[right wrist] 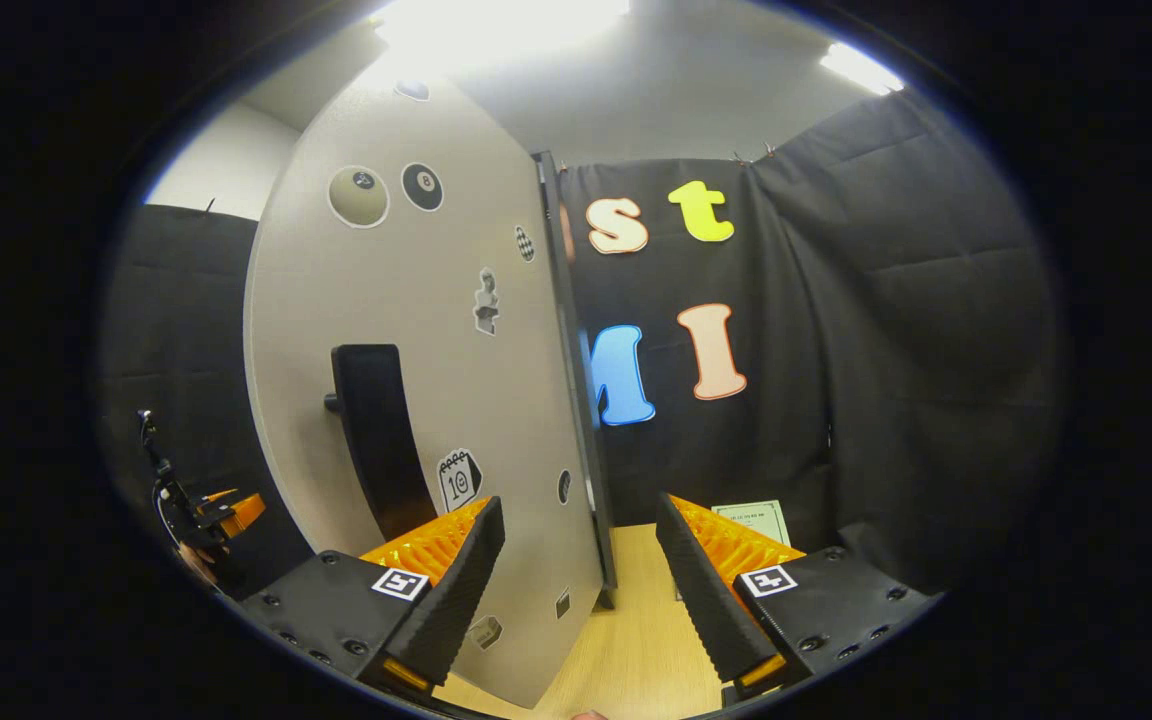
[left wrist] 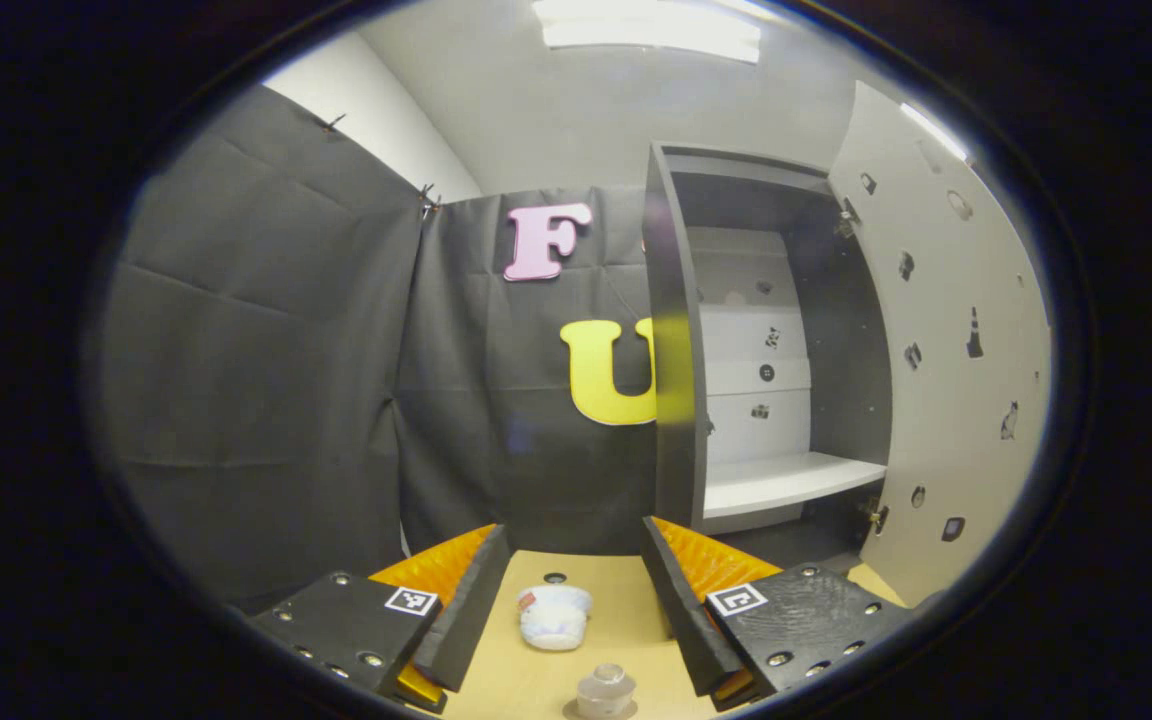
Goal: Open the cabinet door with the right hand, grasp the bottle in the cabinet with the left hand and place it on the coaster, then close the cabinet door with the right hand.
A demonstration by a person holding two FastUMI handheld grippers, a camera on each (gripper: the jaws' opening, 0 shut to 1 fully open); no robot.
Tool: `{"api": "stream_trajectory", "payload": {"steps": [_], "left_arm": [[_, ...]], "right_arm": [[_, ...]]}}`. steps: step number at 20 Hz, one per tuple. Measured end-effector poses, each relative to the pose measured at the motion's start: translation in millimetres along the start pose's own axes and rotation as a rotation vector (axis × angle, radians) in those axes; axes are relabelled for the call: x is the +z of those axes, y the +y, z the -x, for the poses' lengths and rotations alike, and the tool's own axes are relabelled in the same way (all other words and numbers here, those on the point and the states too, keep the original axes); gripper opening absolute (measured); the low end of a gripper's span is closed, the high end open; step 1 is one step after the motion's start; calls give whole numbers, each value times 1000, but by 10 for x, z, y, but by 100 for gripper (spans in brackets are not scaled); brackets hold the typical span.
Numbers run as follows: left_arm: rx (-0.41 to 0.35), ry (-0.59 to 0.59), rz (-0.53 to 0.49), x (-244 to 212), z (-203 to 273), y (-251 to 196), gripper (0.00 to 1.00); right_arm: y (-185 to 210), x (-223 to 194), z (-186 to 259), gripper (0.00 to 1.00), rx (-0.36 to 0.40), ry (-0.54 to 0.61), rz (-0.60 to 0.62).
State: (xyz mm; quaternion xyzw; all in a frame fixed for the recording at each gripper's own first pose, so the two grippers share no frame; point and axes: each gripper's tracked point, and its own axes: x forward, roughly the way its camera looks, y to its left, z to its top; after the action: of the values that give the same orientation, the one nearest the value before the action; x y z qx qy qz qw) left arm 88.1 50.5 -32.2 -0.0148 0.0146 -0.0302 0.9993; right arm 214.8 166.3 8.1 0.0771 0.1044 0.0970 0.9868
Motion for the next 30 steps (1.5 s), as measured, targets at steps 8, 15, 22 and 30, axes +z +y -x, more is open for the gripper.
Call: {"api": "stream_trajectory", "payload": {"steps": [8, 15, 22, 30], "left_arm": [[28, 17, 17, -117, 6, 356, 80], [55, 28, 21, -183, 41, 662, 82], [94, 39, 17, -255, 80, 1056, 80], [161, 61, 7, -364, 94, 1626, 82]], "right_arm": [[360, -37, -131, 97, 24, 8, 53], [678, -145, -331, 97, 70, 30, 70], [1119, -255, -640, 97, 133, 38, 64], [1464, -480, -1066, 98, 118, 54, 111]]}}
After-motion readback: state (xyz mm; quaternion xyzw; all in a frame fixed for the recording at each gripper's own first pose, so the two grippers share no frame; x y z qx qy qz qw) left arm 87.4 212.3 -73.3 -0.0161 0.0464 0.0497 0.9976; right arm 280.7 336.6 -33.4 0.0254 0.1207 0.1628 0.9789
